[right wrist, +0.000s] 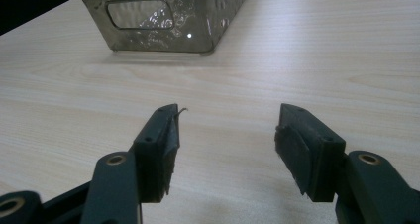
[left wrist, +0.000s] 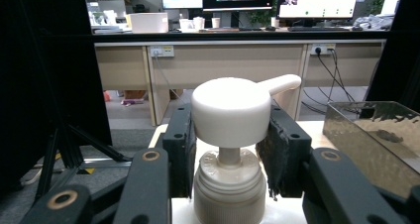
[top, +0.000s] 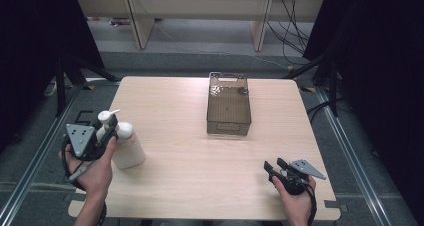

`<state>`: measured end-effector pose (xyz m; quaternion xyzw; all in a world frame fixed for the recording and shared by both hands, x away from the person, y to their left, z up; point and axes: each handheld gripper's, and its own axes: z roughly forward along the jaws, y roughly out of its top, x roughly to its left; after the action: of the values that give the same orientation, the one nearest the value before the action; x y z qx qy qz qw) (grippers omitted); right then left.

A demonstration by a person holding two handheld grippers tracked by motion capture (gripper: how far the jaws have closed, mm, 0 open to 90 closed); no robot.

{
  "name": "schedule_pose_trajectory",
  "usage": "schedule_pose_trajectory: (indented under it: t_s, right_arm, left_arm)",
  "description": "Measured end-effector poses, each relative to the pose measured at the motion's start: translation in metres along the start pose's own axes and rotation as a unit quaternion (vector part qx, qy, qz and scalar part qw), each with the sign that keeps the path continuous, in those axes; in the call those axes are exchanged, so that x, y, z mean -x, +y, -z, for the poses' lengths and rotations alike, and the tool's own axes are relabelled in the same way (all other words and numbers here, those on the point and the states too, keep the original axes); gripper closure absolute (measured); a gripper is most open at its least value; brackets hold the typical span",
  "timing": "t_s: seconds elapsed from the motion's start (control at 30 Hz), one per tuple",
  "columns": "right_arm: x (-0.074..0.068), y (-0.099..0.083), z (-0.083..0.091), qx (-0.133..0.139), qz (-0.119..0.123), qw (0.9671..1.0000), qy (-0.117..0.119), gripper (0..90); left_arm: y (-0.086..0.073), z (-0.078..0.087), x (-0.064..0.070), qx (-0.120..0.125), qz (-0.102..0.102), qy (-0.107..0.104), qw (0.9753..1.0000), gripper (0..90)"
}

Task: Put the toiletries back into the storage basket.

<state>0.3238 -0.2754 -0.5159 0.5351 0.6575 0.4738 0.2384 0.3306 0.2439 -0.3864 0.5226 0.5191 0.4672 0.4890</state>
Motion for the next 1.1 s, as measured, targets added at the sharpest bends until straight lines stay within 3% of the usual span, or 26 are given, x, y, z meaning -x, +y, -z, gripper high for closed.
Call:
schedule_pose_trajectory:
  t_s: [0.07, 0.6, 0.7, 0.73, 0.77, 0.87, 0.9, 0.93, 0.97, 1.0, 1.1]
  right_arm:
    - [-0.001, 0.000, 0.000, -0.003, -0.008, 0.9999, 0.007, 42.8]
    - [0.000, 0.000, 0.000, 0.002, -0.003, 1.0000, 0.002, 42.7]
    - [-0.004, 0.000, 0.001, -0.005, -0.027, 0.9996, 0.004, 42.7]
    - [-0.001, 0.000, 0.001, 0.000, -0.008, 1.0000, 0.002, 42.7]
    - [-0.004, 0.000, 0.001, -0.006, -0.028, 0.9996, 0.004, 42.7]
    - [-0.004, 0.000, 0.001, -0.006, -0.029, 0.9995, 0.005, 42.7]
    - [-0.001, 0.000, 0.001, 0.000, -0.008, 1.0000, 0.002, 42.7]
    - [-0.001, 0.000, 0.001, 0.000, -0.006, 1.0000, 0.000, 42.7]
    - [-0.003, 0.000, 0.001, -0.004, -0.020, 0.9998, 0.001, 42.7]
    - [0.000, 0.000, 0.001, 0.000, -0.003, 1.0000, -0.001, 42.7]
    - [-0.001, 0.000, 0.001, 0.002, -0.007, 1.0000, 0.003, 42.7]
  left_arm:
    - [0.002, 0.000, 0.001, 0.002, 0.000, -0.003, 1.0000, 59.4]
    - [0.020, -0.005, 0.018, 0.015, -0.001, -0.033, 0.9993, 59.5]
    - [0.023, -0.006, 0.023, 0.019, -0.001, -0.040, 0.9990, 59.5]
    - [0.025, -0.007, 0.025, 0.021, -0.001, -0.042, 0.9989, 59.5]
    - [0.026, -0.007, 0.027, 0.021, -0.002, -0.044, 0.9988, 59.5]
    - [0.030, -0.010, 0.035, 0.023, -0.005, -0.054, 0.9983, 59.5]
    - [0.031, -0.010, 0.038, 0.017, 0.004, -0.049, 0.9987, 59.5]
    - [0.032, -0.011, 0.042, 0.019, 0.003, -0.053, 0.9984, 59.5]
    - [0.033, -0.012, 0.044, 0.020, 0.003, -0.055, 0.9983, 59.5]
    - [0.035, -0.013, 0.048, 0.021, 0.003, -0.061, 0.9979, 59.5]
    - [0.039, -0.016, 0.058, 0.023, 0.000, -0.072, 0.9971, 59.5]
